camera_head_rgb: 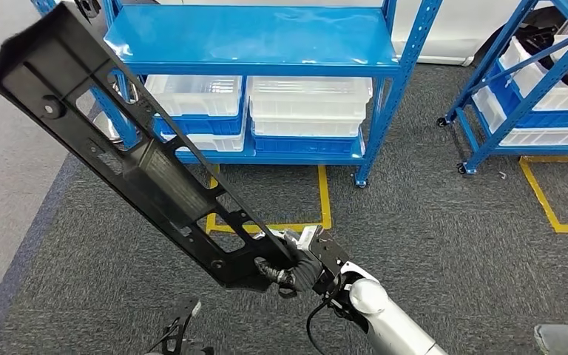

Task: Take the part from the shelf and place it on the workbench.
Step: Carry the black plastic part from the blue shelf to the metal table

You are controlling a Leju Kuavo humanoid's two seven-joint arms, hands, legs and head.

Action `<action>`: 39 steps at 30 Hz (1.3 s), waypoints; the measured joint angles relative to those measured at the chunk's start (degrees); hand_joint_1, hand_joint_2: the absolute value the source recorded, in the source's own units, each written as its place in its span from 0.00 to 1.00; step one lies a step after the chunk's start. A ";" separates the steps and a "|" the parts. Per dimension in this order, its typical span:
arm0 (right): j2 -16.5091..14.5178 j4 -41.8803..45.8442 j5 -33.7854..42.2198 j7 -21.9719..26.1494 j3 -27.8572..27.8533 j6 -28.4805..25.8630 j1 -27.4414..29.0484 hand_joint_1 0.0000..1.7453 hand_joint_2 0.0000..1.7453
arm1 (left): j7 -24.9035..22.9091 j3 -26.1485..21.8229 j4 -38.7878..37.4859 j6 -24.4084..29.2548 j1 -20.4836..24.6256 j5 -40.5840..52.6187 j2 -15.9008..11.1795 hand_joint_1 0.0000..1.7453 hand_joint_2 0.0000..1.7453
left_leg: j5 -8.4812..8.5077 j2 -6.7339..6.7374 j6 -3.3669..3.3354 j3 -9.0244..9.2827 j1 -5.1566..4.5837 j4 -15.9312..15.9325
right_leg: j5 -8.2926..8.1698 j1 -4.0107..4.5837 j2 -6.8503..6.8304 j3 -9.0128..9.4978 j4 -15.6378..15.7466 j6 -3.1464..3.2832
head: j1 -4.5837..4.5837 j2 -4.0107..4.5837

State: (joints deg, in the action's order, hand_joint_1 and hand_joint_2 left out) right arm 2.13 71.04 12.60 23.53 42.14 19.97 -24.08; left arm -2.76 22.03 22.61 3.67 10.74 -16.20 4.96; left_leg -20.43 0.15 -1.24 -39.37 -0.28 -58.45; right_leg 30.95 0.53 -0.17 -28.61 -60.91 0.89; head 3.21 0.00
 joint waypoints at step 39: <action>0.64 1.30 3.01 0.22 -0.26 1.51 -0.80 1.00 1.00 | 3.07 11.57 -4.84 3.04 0.54 -11.12 -3.35 0.00 1.00 | -13.84 0.32 2.38 1.18 0.95 -12.49 | -5.56 -0.98 -0.19 -6.43 2.38 0.99 | -0.02 0.00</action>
State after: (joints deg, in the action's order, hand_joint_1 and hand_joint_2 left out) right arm 2.78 72.34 15.61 23.75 41.89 21.48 -24.88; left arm 0.32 33.59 17.77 6.71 11.28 -27.32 1.61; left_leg -34.27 0.47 1.15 -38.19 0.67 -70.94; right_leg 25.39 -0.45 -0.36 -35.04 -58.53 1.88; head 3.19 0.00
